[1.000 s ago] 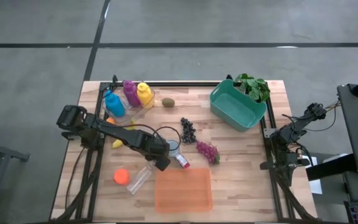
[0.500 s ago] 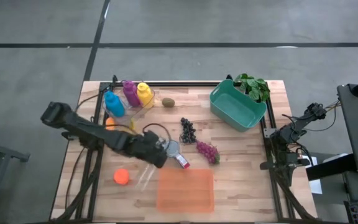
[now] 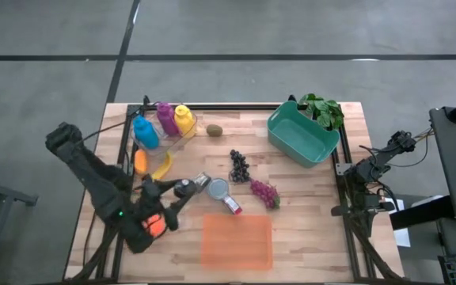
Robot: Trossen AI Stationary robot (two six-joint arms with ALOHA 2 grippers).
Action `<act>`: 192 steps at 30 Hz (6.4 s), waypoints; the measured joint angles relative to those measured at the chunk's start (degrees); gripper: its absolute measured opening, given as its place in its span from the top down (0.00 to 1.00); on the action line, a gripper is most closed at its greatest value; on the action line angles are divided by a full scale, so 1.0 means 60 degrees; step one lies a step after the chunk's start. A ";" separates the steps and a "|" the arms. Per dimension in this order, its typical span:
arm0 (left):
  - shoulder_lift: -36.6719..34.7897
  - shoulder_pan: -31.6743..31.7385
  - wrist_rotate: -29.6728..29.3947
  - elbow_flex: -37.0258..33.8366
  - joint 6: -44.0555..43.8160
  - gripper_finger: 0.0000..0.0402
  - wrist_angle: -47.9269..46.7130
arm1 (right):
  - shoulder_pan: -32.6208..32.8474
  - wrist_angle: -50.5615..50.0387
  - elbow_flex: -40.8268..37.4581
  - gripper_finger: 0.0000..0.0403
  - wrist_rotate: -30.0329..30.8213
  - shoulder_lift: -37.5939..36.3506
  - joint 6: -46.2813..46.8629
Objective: Pick & Place Food Item
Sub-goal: Put the transparent water bottle into the transparent bin
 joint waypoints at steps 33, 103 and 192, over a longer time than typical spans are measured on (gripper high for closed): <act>0.0029 -0.1286 -0.2587 -0.3602 0.4268 0.25 0.6058 | -0.0002 0.0000 0.0000 0.98 0.0000 -0.0002 0.0000; -0.1587 -0.1275 -0.1343 -0.0736 0.6657 0.01 0.6335 | 0.0000 0.0004 0.0000 0.98 0.0000 -0.0002 0.0000; 0.1538 0.5317 1.1785 0.5610 0.1573 0.01 -0.7366 | -0.0002 0.0000 0.0001 0.98 0.0000 -0.0002 0.0002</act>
